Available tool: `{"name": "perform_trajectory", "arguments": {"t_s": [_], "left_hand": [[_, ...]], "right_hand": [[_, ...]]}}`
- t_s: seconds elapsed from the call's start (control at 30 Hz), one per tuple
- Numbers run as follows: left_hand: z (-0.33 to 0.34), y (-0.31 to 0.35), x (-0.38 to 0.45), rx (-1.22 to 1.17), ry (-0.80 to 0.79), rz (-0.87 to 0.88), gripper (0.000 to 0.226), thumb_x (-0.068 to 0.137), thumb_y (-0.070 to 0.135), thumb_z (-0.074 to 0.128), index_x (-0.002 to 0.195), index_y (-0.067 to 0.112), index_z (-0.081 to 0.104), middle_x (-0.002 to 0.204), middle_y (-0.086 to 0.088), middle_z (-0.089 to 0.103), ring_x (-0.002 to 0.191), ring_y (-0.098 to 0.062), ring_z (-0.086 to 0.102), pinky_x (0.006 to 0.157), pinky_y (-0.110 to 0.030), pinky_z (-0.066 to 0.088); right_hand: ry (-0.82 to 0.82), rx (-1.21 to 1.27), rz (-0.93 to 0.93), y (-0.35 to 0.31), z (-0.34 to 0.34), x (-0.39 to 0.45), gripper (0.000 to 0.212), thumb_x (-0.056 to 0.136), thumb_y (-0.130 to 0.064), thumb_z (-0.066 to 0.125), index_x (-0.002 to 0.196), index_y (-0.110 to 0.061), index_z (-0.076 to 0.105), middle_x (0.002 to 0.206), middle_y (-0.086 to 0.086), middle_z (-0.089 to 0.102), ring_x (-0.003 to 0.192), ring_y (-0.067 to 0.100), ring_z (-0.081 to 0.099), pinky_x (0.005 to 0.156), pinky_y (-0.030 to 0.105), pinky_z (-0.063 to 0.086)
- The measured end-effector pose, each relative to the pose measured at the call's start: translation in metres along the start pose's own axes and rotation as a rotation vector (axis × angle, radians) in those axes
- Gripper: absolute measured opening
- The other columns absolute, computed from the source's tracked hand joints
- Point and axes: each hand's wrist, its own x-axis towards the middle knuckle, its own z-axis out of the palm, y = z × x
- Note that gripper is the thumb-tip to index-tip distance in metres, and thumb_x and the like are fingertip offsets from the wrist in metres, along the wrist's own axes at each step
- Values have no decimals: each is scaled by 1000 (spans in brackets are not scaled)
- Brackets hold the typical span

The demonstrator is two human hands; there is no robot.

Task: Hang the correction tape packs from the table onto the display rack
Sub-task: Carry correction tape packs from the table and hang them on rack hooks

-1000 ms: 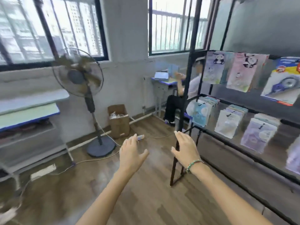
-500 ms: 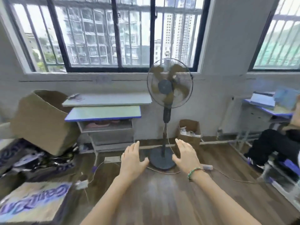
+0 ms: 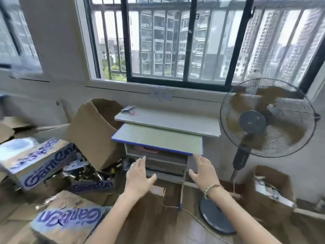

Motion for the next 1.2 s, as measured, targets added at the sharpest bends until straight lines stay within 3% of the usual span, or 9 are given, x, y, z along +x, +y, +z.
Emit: {"name": "perform_trajectory", "arguments": {"t_s": [0.23,0.43,0.67,1.03,1.2], "left_hand": [[-21,-57,144,13,49,-25,76,91,37,61,150,9,22,153,-8,31,140,-26,29,113,-39,28],[-47,-100,258,92,53,-60,74,93,37,56,151,9,18,155,-7,27,142,-24,25,112,-35,23],[-37,-139,371,100,47,-111,75,92,36,57,151,8,19,155,-8,25,142,-25,24,111,-37,24],[-22,-175,574,133,81,-186,71,91,33,57,150,10,25,152,-9,31,139,-27,28,110,-39,28],[-12,-206,637,124,65,-250,71,92,32,57,150,9,23,154,-10,26,142,-27,24,111,-39,25]], "right_hand": [[-63,-51,-34,-41,55,145,65,94,-31,53,150,-16,22,153,2,30,139,19,28,115,28,22],[-59,-75,-49,-79,80,261,65,94,-31,52,150,-14,23,154,4,29,139,21,29,113,27,21],[-118,-58,-61,-95,132,370,63,92,-27,52,148,-11,27,153,5,31,140,20,28,114,26,18],[-169,-15,-122,-111,187,590,59,95,-29,48,147,-14,27,151,3,32,136,23,31,109,28,25],[-283,55,-131,-131,231,650,60,95,-32,50,147,-11,28,152,4,30,139,23,27,110,27,22]]}}
